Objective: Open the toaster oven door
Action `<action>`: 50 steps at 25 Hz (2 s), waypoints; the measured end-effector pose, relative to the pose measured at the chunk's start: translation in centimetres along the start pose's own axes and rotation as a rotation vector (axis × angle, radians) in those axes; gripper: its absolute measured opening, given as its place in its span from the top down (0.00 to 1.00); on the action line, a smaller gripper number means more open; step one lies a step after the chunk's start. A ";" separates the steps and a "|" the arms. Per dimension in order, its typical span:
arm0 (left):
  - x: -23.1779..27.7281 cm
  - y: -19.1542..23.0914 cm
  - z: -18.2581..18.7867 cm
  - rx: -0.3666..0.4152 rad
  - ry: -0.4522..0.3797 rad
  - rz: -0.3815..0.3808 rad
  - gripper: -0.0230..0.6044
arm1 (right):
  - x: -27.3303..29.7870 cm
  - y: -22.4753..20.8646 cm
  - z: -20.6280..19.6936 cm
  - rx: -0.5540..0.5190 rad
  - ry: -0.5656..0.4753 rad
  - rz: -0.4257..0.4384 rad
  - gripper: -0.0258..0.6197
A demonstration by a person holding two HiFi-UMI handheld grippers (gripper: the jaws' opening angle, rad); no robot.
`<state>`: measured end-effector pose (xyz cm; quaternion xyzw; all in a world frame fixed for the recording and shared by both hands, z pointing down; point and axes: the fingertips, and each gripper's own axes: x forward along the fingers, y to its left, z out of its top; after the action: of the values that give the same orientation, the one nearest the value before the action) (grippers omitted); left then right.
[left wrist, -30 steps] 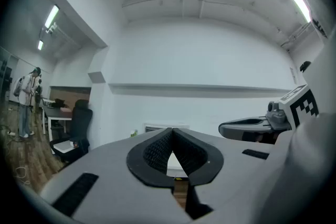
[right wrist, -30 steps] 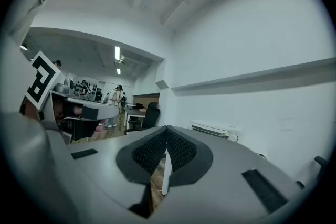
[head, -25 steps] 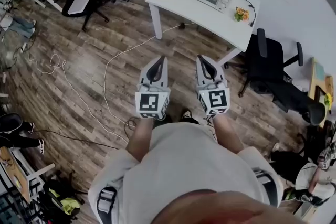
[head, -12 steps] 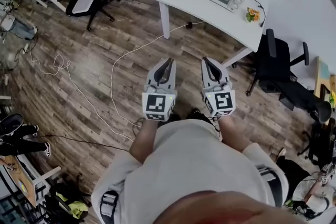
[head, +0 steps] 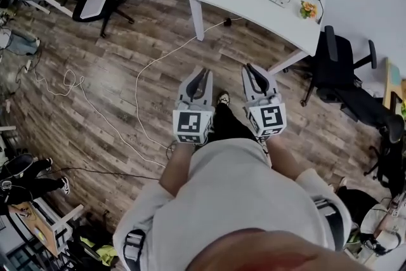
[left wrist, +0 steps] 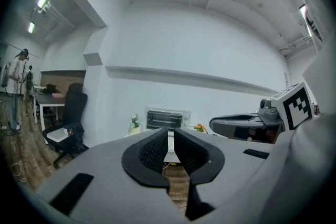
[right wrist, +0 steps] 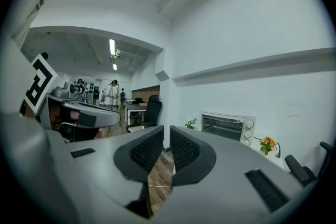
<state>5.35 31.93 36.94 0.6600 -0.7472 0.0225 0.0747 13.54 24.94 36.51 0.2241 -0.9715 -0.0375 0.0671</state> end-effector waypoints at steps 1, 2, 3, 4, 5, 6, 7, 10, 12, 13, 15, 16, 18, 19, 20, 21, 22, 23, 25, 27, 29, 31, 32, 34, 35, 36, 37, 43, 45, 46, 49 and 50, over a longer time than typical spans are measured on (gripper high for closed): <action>0.7 0.4 0.0 0.001 0.001 -0.004 0.92 | 0.6 -0.5 -0.1 0.003 -0.001 -0.007 0.90; 1.5 0.8 0.0 0.002 0.001 -0.006 0.92 | 1.3 -1.0 -0.2 0.005 -0.003 -0.014 0.90; 2.4 1.3 0.1 0.003 0.001 -0.007 0.92 | 2.0 -1.6 -0.4 0.008 -0.004 -0.020 0.90; 3.4 1.7 0.2 0.005 0.001 -0.009 0.91 | 2.8 -2.3 -0.5 0.012 -0.005 -0.027 0.90; 4.5 2.2 0.4 0.010 0.001 -0.013 0.90 | 3.5 -3.0 -0.5 0.017 -0.004 -0.033 0.89; 5.6 2.5 0.7 0.016 0.000 -0.018 0.90 | 4.3 -3.7 -0.5 0.021 -0.004 -0.041 0.89; 6.8 2.8 1.0 0.022 -0.001 -0.025 0.90 | 5.1 -4.5 -0.5 0.025 -0.004 -0.049 0.89; 10.8 3.6 1.9 0.033 0.003 -0.055 0.89 | 7.4 -7.2 -0.2 0.034 -0.007 -0.075 0.88; 13.3 3.8 2.4 0.042 0.013 -0.077 0.89 | 8.6 -9.1 0.0 0.041 -0.007 -0.096 0.88; 14.4 3.8 2.5 0.042 0.017 -0.084 0.89 | 9.2 -10.0 0.0 0.045 -0.006 -0.105 0.88; 16.3 4.0 2.7 0.037 0.028 -0.094 0.87 | 10.0 -11.6 0.0 0.055 -0.003 -0.120 0.88; 17.2 4.0 2.8 0.036 0.033 -0.100 0.87 | 10.4 -12.3 0.0 0.059 -0.002 -0.126 0.88; 19.0 3.9 2.9 0.040 0.041 -0.112 0.87 | 10.9 -13.8 -0.2 0.066 0.001 -0.140 0.88; 19.9 3.8 2.9 0.043 0.043 -0.118 0.87 | 11.1 -14.5 -0.4 0.071 0.003 -0.147 0.88; 20.8 3.7 3.0 0.045 0.045 -0.124 0.87 | 11.4 -15.2 -0.7 0.077 0.007 -0.154 0.88; 21.6 3.6 3.0 0.048 0.049 -0.131 0.87 | 11.7 -15.9 -0.9 0.084 0.011 -0.161 0.88; 22.4 3.5 3.1 0.051 0.055 -0.137 0.87 | 12.1 -16.5 -1.1 0.091 0.016 -0.166 0.88; 23.2 3.5 3.2 0.055 0.061 -0.141 0.87 | 12.4 -17.1 -1.3 0.096 0.019 -0.168 0.88; 24.5 3.6 3.4 0.062 0.065 -0.143 0.87 | 13.3 -18.2 -1.4 0.101 0.017 -0.169 0.88; 25.7 3.6 3.6 0.063 0.067 -0.143 0.87 | 13.9 -19.3 -1.5 0.106 0.012 -0.170 0.88; 26.7 3.8 3.4 0.062 0.077 -0.141 0.87 | 14.5 -20.4 -1.7 0.114 0.009 -0.174 0.88; 27.7 4.2 3.0 0.063 0.094 -0.138 0.87 | 15.3 -21.4 -1.9 0.127 0.010 -0.180 0.88; 28.1 4.4 2.9 0.061 0.102 -0.136 0.87 | 15.6 -21.8 -2.0 0.135 0.012 -0.182 0.88; 28.8 5.0 3.0 0.049 0.106 -0.130 0.87 | 16.2 -22.4 -2.2 0.150 0.019 -0.186 0.88; 29.3 5.2 3.0 0.044 0.107 -0.128 0.87 | 16.5 -22.8 -2.4 0.154 0.023 -0.187 0.88; 29.9 5.4 3.0 0.041 0.109 -0.128 0.87 | 16.8 -23.1 -2.5 0.157 0.027 -0.189 0.88; 30.5 5.6 3.0 0.040 0.113 -0.130 0.87 | 17.2 -23.5 -2.7 0.161 0.032 -0.193 0.88; 34.9 7.0 3.2 0.036 0.126 -0.157 0.86 | 19.7 -26.3 -3.1 0.175 0.050 -0.230 0.87; 36.5 7.5 3.2 0.037 0.131 -0.174 0.86 | 20.5 -27.4 -3.3 0.182 0.057 -0.253 0.87; 37.4 7.7 3.4 0.037 0.132 -0.183 0.86 | 21.0 -28.0 -3.2 0.185 0.060 -0.265 0.87; 40.2 8.6 3.9 0.040 0.136 -0.216 0.86 | 22.6 -29.6 -3.1 0.187 0.069 -0.301 0.87; 41.1 8.9 4.0 0.044 0.138 -0.228 0.86 | 23.1 -30.0 -3.0 0.188 0.071 -0.313 0.87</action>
<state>-8.59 -7.91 39.35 0.7391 -0.6596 0.0756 0.1134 6.34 -12.31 39.04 0.3789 -0.9211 0.0516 0.0734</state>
